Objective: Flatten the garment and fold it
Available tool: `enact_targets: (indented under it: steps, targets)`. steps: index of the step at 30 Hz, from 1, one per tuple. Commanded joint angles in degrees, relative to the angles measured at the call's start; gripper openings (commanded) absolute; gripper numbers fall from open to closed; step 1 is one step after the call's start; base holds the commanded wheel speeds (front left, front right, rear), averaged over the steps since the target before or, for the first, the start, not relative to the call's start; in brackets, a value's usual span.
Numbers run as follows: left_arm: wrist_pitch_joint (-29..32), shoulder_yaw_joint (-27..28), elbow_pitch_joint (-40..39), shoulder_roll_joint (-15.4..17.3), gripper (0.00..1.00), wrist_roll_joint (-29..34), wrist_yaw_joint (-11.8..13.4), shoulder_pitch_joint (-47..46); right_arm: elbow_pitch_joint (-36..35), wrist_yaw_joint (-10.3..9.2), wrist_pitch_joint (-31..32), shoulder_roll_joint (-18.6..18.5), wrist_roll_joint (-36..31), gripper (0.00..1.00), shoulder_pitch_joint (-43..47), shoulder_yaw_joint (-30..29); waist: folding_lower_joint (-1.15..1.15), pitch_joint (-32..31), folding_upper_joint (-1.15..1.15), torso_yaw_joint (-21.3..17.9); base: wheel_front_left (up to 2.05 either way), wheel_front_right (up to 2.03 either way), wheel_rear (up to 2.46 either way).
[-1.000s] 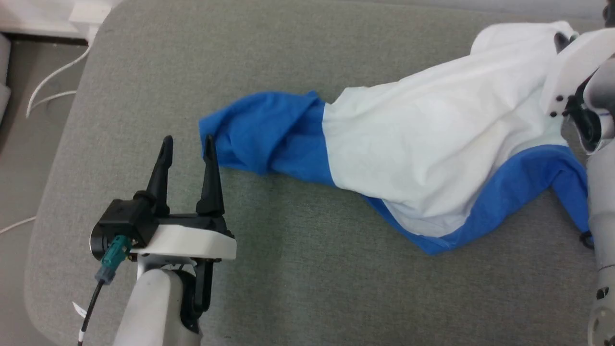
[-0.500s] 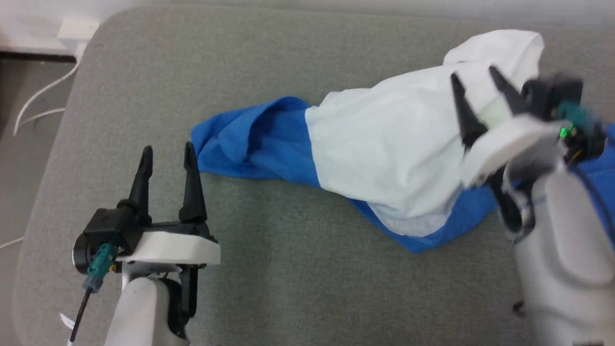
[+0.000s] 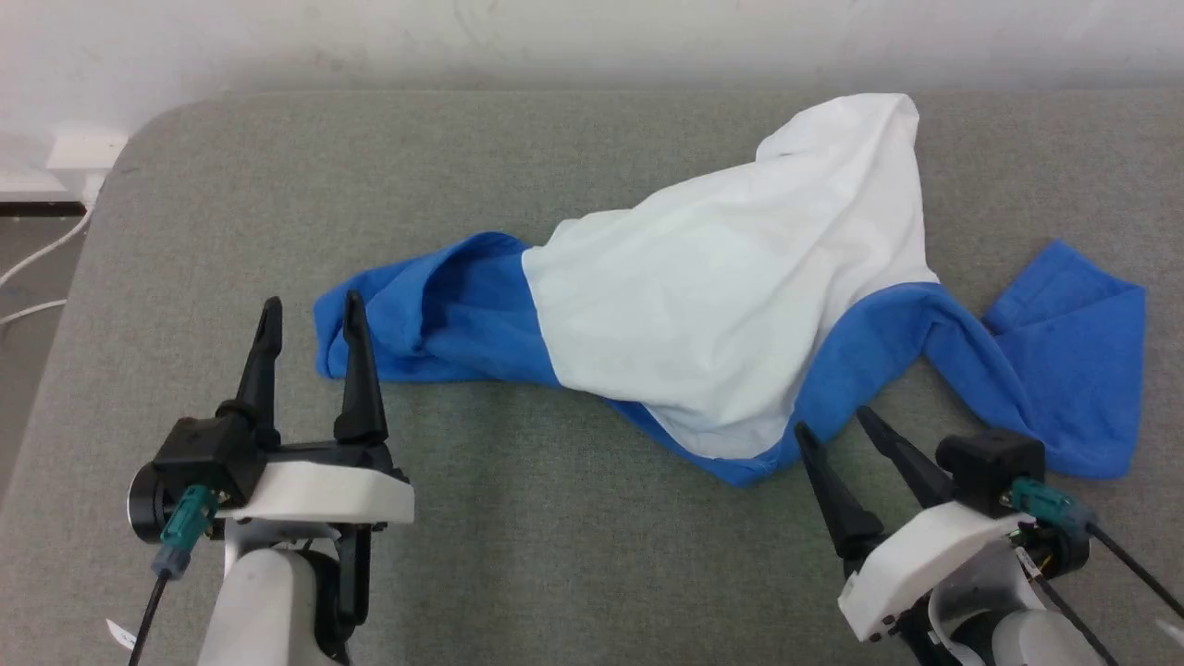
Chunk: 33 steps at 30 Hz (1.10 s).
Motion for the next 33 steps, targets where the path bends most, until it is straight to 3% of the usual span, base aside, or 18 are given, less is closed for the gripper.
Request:
enact_targets:
  steps: [1,5,13,14,15,16,27,33]
  targets:
    - [-0.27,-0.09,-0.22,-0.06,1.0,0.07,-0.17,0.22,-0.37,-0.05,0.95,0.11,0.02,1.0,-0.71,-0.09,0.01,0.49,0.0,0.41,0.0,0.0,0.0]
    - [-0.27,-0.41,-0.04,-0.06,1.0,-0.47,-0.04,0.09,0.71,-0.05,5.12,0.12,-1.86,1.0,-3.06,-0.4,0.01,1.29,0.0,1.23,0.0,0.0,0.0]
    - [-0.27,-1.48,0.52,-0.06,1.0,-1.38,0.19,-0.54,2.52,-0.05,19.17,0.12,-11.71,1.0,-6.61,-0.83,0.01,2.38,0.0,3.47,0.0,0.0,0.0]
    - [-0.27,-1.57,0.66,-0.06,1.0,-1.51,0.23,-0.54,2.36,-0.05,20.23,0.12,-12.37,0.47,-6.7,-0.9,0.01,2.39,0.0,3.61,0.0,0.0,0.0]
    - [-0.27,-1.62,0.77,-0.06,1.0,-1.61,0.28,-0.52,2.12,-0.05,20.93,0.12,-12.86,0.07,-6.7,-0.99,0.01,2.36,0.0,3.69,0.0,0.0,0.0]
    - [-0.27,-1.65,0.87,-0.06,1.0,-1.68,0.36,-0.48,1.9,-0.05,21.45,0.12,-13.14,0.0,-6.57,-1.29,0.01,2.26,0.0,3.71,0.0,0.0,0.0]
    - [-0.27,-1.31,2.11,-0.06,1.0,-1.37,0.46,1.26,-2.33,-0.05,18.47,0.12,-8.03,0.0,-1.63,-9.23,0.01,-1.97,0.0,1.54,0.0,0.0,0.0]
    - [-0.27,-1.32,2.17,-0.06,1.0,-0.88,0.27,2.77,-9.14,-0.05,20.66,0.12,-5.68,0.0,5.73,-19.13,0.01,-4.37,0.0,-0.3,0.0,0.0,0.0]
